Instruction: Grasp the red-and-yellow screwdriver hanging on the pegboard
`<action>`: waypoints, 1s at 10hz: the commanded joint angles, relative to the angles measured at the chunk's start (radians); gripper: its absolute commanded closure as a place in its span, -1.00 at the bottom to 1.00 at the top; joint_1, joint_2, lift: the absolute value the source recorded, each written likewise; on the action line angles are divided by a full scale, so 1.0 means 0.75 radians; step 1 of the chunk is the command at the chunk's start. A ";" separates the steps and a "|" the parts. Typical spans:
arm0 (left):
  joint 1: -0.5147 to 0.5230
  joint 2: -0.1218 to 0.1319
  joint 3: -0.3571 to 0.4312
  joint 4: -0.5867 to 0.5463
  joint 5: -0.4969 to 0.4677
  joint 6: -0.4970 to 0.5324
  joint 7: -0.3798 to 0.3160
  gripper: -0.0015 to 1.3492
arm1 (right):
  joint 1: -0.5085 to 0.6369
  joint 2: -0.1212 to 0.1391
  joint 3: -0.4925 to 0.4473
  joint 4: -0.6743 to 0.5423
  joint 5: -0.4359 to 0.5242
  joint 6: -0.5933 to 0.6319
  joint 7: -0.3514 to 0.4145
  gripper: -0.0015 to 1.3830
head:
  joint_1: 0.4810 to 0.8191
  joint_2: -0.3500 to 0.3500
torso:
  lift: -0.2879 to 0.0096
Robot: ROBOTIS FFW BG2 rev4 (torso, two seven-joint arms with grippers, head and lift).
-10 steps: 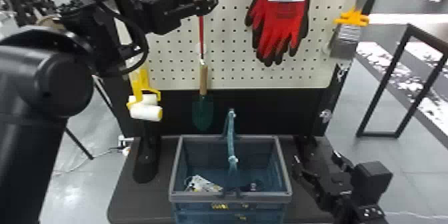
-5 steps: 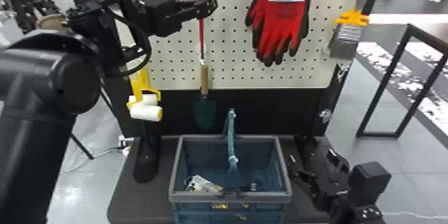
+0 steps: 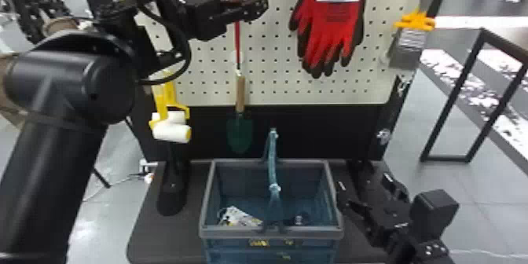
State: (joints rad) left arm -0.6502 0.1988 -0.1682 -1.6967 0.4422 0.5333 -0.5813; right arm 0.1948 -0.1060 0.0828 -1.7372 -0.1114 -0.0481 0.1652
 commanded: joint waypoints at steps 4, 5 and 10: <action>-0.099 0.005 -0.044 0.047 -0.048 0.091 -0.049 -0.62 | -0.029 -0.006 0.000 0.024 -0.025 -0.014 0.082 -0.69 | -0.60 0.00 | 0.26; -0.121 0.003 -0.056 0.076 -0.039 0.093 -0.068 -0.61 | -0.041 -0.008 0.000 0.030 -0.025 -0.018 0.113 -0.69 | -0.60 0.00 | 0.26; -0.146 -0.001 -0.066 0.072 -0.072 0.117 -0.098 0.56 | -0.059 -0.008 0.000 0.054 -0.042 -0.028 0.168 -0.69 | -0.60 0.00 | 0.26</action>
State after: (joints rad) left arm -0.7583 0.1981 -0.2167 -1.6427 0.3902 0.6200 -0.6546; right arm 0.1518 -0.1120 0.0828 -1.6973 -0.1423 -0.0685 0.2911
